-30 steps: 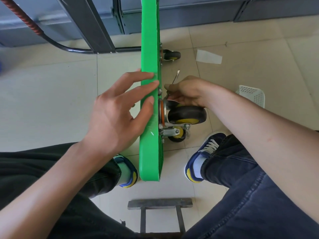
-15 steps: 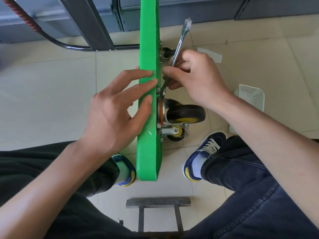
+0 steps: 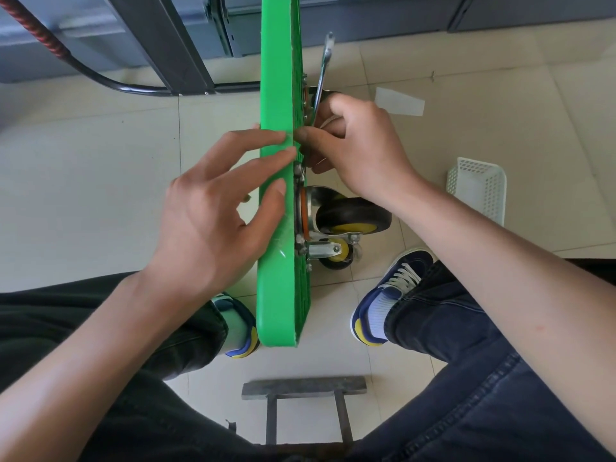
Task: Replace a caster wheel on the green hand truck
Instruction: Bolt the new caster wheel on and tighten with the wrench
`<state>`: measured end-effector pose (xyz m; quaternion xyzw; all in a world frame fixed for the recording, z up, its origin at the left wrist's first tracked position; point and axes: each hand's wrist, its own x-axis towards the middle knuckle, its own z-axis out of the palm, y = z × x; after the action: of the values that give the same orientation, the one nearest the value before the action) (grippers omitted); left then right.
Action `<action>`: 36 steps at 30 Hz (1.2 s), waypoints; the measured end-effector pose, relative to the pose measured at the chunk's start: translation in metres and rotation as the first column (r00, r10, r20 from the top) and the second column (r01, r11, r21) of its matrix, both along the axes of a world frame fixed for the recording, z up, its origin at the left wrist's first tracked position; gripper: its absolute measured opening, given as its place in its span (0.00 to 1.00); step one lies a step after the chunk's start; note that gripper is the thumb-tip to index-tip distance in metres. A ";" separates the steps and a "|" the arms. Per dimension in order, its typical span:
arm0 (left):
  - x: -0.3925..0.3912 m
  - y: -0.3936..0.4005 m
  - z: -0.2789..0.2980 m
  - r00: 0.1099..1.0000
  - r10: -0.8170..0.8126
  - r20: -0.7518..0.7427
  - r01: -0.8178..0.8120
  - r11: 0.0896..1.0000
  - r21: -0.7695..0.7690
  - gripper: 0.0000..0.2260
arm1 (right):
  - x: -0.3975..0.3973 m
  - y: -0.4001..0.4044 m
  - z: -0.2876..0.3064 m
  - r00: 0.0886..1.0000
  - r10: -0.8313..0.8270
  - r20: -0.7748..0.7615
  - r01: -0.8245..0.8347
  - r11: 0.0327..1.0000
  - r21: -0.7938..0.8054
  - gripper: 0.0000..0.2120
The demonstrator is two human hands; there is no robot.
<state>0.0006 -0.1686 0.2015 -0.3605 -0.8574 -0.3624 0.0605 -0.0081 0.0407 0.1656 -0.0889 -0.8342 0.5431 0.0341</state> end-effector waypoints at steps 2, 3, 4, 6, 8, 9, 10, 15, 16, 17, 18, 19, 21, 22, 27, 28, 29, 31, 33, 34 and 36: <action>0.000 0.000 0.000 1.000 0.002 -0.002 -0.002 1.000 -0.004 0.13 | -0.004 0.001 -0.005 0.999 -0.039 0.038 0.042 0.997 -0.062 0.12; 0.001 0.000 0.000 1.000 0.003 -0.002 -0.003 1.000 -0.008 0.13 | -0.006 0.002 -0.007 0.996 -0.055 0.063 0.061 0.994 -0.090 0.11; 0.001 0.000 0.000 1.000 0.003 -0.001 -0.003 1.000 -0.010 0.13 | -0.008 0.001 -0.010 0.994 -0.065 0.091 0.075 0.991 -0.110 0.12; 0.000 0.000 0.001 1.000 0.003 0.001 -0.003 1.000 -0.011 0.13 | -0.011 0.000 -0.014 0.988 -0.070 0.139 0.088 0.988 -0.130 0.13; 0.000 0.000 0.001 1.000 0.002 0.006 -0.002 1.000 -0.007 0.13 | -0.014 -0.002 -0.016 0.985 -0.066 0.160 0.087 0.988 -0.127 0.14; 0.000 0.000 0.001 1.000 0.002 0.008 -0.002 1.000 -0.005 0.13 | -0.016 -0.003 -0.017 0.984 -0.062 0.166 0.083 0.989 -0.122 0.13; 0.000 0.000 0.001 1.000 0.003 0.010 -0.003 1.000 -0.005 0.13 | -0.018 -0.004 -0.018 0.983 -0.058 0.173 0.080 0.989 -0.121 0.13; 0.000 -0.001 0.001 1.000 0.000 0.017 0.000 1.000 -0.013 0.13 | -0.023 -0.003 -0.021 0.972 -0.066 0.224 0.102 0.983 -0.155 0.14; 0.000 -0.001 0.001 1.000 0.000 0.017 0.000 1.000 -0.013 0.13 | -0.024 -0.003 -0.021 0.968 -0.064 0.243 0.107 0.980 -0.168 0.15; 0.000 -0.001 0.001 1.000 -0.001 0.016 0.001 1.000 -0.011 0.13 | -0.025 -0.003 -0.022 0.962 -0.061 0.267 0.113 0.977 -0.184 0.15; 0.000 -0.001 0.001 1.000 -0.002 0.016 0.002 1.000 -0.008 0.13 | -0.025 -0.003 -0.022 0.953 -0.056 0.298 0.119 0.972 -0.200 0.15; 0.000 -0.001 0.001 1.000 -0.002 0.016 0.002 1.000 -0.004 0.13 | -0.026 -0.002 -0.023 0.942 -0.049 0.332 0.126 0.968 -0.217 0.16; 0.000 -0.001 0.000 1.000 -0.003 0.014 0.003 1.000 -0.001 0.13 | -0.027 0.000 -0.025 0.914 -0.022 0.405 0.135 0.958 -0.252 0.16; 0.000 -0.001 0.000 1.000 -0.005 0.013 0.005 1.000 0.001 0.13 | -0.028 0.002 -0.027 0.898 -0.006 0.440 0.142 0.951 -0.276 0.16; -0.001 -0.002 -0.001 1.000 -0.009 0.020 0.009 1.000 0.002 0.13 | -0.035 0.007 -0.041 0.793 0.040 0.608 0.202 0.924 -0.325 0.13; -0.001 -0.002 -0.001 1.000 -0.009 0.021 0.009 1.000 0.002 0.13 | -0.036 0.007 -0.044 0.764 0.062 0.642 0.213 0.916 -0.341 0.12; -0.001 -0.002 -0.001 1.000 -0.010 0.020 0.010 1.000 0.001 0.13 | -0.035 0.008 -0.046 0.731 0.094 0.676 0.222 0.904 -0.365 0.11; -0.001 -0.002 -0.001 1.000 -0.013 0.017 0.013 1.000 -0.005 0.13 | -0.033 0.009 -0.049 0.657 0.166 0.735 0.232 0.884 -0.407 0.10; -0.002 -0.001 0.000 1.000 -0.012 0.016 0.012 1.000 -0.010 0.13 | -0.031 0.012 -0.050 0.622 0.194 0.758 0.252 0.867 -0.429 0.11; -0.002 -0.001 0.000 1.000 -0.013 0.014 0.013 1.000 -0.013 0.13 | -0.030 0.013 -0.049 0.631 0.179 0.755 0.268 0.863 -0.429 0.12; -0.001 -0.001 0.000 1.000 -0.016 0.009 0.016 1.000 -0.016 0.13 | -0.029 0.014 -0.044 0.691 0.089 0.717 0.282 0.880 -0.381 0.13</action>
<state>-0.0008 -0.1693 0.2015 -0.3662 -0.8575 -0.3577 0.0508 -0.0369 0.0545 0.1211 -0.3439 -0.6197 0.6449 -0.2862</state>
